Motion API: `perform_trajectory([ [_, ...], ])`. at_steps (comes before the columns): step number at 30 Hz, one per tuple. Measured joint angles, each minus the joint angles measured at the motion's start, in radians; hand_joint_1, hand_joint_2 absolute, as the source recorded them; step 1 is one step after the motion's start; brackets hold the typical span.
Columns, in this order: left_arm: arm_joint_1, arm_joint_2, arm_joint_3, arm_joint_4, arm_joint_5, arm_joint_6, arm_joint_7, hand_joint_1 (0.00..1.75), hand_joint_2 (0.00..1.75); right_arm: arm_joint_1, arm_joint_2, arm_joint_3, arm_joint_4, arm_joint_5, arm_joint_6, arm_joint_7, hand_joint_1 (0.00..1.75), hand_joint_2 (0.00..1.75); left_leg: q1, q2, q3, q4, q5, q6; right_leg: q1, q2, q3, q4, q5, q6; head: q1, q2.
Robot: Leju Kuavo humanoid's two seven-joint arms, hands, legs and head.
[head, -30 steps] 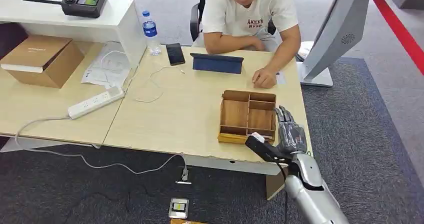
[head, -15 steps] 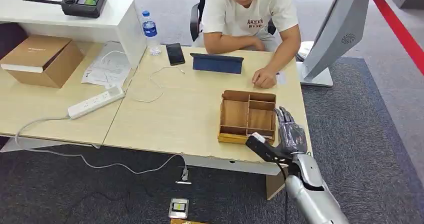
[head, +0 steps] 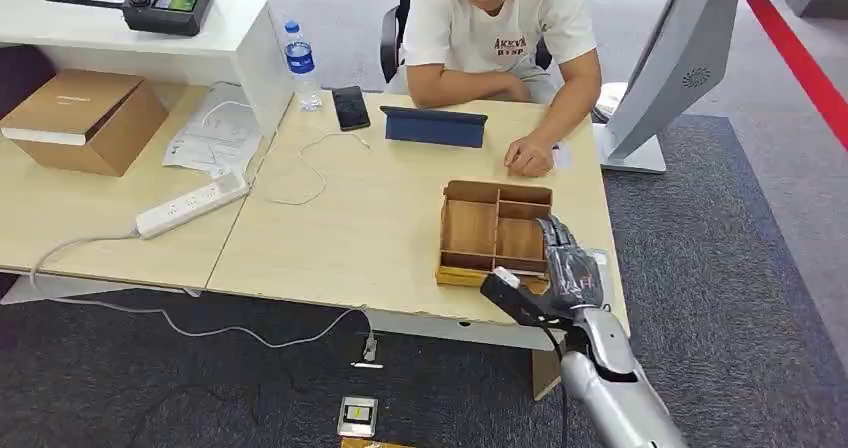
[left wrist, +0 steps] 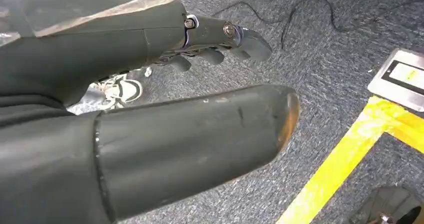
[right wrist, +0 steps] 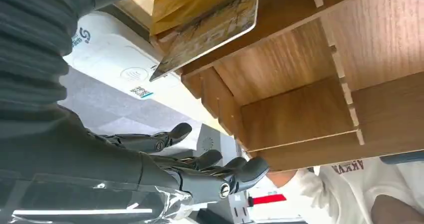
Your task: Pass the card to the sensor for recognition and then transmit it.
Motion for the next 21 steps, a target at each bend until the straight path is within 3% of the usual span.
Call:
perform_trajectory([
  [6,0.0,-0.002,0.0,0.0,0.004,0.0,0.004,0.0,0.0,0.0,0.008,0.0,0.0,0.003,0.006,-0.001,0.0,1.75,0.0,0.0,0.0,0.0,0.0,0.0,0.0,0.0,0.0,0.0,0.0,0.0,0.0,0.0],
  [7,0.0,-0.002,0.0,0.0,0.004,0.0,0.004,0.0,0.0,0.0,0.01,0.0,0.0,0.003,0.008,-0.001,0.99,1.75,0.0,0.0,0.0,0.0,0.0,0.0,0.0,0.0,0.0,0.0,0.0,0.0,0.0,0.0],
  [8,0.0,-0.002,0.0,0.0,0.004,0.0,0.005,0.0,0.0,0.0,0.01,0.0,0.0,0.003,0.009,-0.001,0.99,1.75,0.0,0.0,0.0,0.0,0.0,0.0,0.0,0.0,0.0,0.0,0.0,0.0,0.0,0.0],
  [9,0.0,-0.002,0.0,0.0,0.005,0.001,0.006,0.0,0.0,0.0,0.011,0.0,0.0,0.002,0.011,-0.001,1.75,1.75,0.0,0.0,0.0,0.0,0.0,0.0,0.0,0.0,0.0,0.0,0.0,0.0,0.0,0.0],
  [21,0.0,-0.003,0.0,0.0,0.01,0.002,0.008,0.0,0.0,-0.001,0.016,0.0,0.003,-0.021,0.039,-0.002,1.75,1.75,0.0,0.0,0.0,0.0,0.0,0.0,0.0,0.0,0.0,0.0,0.0,0.0,0.0,0.0],
])
